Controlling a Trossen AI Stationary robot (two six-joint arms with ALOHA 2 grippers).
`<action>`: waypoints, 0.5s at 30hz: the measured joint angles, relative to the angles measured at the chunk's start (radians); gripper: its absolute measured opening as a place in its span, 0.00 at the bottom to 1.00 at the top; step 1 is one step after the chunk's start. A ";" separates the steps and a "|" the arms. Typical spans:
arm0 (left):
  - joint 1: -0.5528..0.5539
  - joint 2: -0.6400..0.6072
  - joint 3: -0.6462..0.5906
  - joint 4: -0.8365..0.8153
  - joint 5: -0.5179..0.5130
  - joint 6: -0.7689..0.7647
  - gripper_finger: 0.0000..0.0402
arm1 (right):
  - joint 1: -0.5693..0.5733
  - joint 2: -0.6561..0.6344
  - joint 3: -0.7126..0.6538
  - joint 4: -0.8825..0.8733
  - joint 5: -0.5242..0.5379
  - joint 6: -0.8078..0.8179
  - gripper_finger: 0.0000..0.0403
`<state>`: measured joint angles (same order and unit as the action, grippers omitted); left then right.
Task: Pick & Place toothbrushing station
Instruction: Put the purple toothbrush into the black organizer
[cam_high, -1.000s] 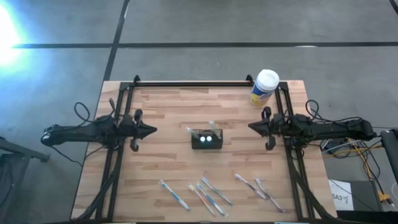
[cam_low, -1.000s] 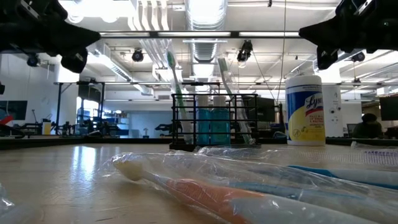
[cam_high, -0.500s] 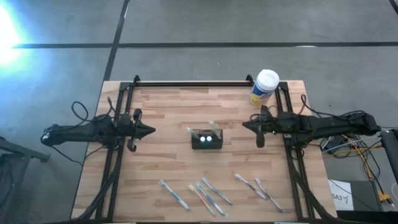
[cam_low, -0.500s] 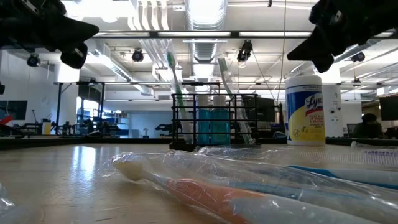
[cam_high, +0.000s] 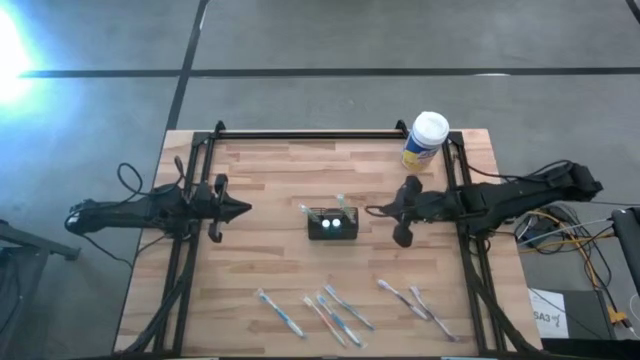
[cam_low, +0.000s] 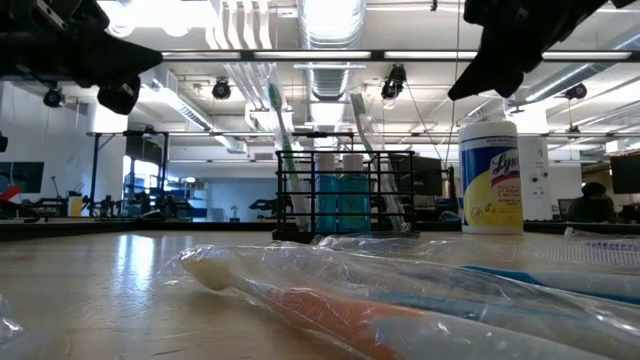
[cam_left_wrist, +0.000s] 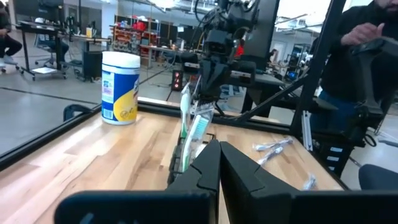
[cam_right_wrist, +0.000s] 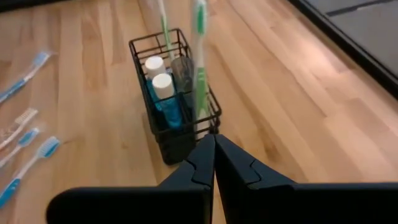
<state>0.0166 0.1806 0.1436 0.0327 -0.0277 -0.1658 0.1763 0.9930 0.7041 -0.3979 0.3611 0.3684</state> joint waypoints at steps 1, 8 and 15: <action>0.000 0.000 0.000 -0.002 0.000 0.000 0.02 | 0.015 0.022 0.016 -0.018 0.014 0.017 0.02; 0.000 0.000 0.000 -0.014 0.002 -0.031 0.02 | 0.126 0.189 0.128 -0.117 0.043 0.152 0.02; 0.000 0.000 -0.001 -0.025 0.006 -0.046 0.02 | 0.223 0.395 0.260 -0.313 0.043 0.336 0.04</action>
<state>0.0170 0.1806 0.1429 0.0077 -0.0216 -0.2113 0.3995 1.3878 0.9643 -0.7107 0.4042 0.7041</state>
